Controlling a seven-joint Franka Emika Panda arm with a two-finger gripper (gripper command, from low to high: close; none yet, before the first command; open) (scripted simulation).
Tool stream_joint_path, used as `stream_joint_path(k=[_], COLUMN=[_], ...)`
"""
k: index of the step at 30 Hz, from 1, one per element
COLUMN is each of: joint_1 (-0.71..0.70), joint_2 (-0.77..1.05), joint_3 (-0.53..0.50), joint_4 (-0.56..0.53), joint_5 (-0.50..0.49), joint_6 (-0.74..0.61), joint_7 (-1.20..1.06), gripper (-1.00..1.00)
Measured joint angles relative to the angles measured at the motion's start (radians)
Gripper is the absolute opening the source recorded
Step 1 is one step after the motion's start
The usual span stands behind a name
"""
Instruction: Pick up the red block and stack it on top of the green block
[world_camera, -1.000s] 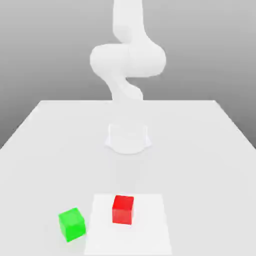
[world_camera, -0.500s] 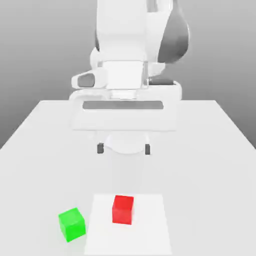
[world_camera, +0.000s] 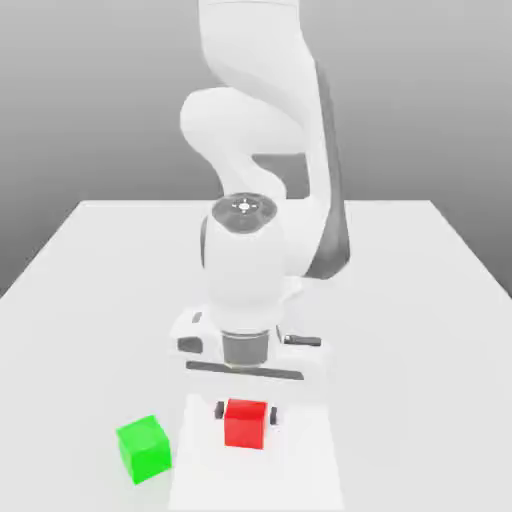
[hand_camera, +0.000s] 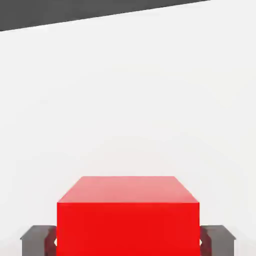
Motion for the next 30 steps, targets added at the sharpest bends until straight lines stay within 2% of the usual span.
stream_joint_path(k=[3,9,19,24,25,30], joint_1=[-0.001,-0.003,-0.207,-0.223,-0.226,-0.226], joint_2=[0.007,-0.184,-0.203,-0.06,-0.03,-0.03], joint_3=[0.001,0.002,-0.074,-0.061,-0.058,-0.058], joint_4=[0.001,-0.027,0.132,0.157,0.158,0.158], joint_5=[-0.002,-0.006,0.003,0.029,0.033,0.033], joint_6=[0.006,-0.157,-0.336,-0.218,-0.189,-0.189], joint_7=[0.001,0.004,-0.378,-0.437,-0.441,-0.441], gripper=[-1.0,-1.0,-1.0,-1.0,1.0,1.0])
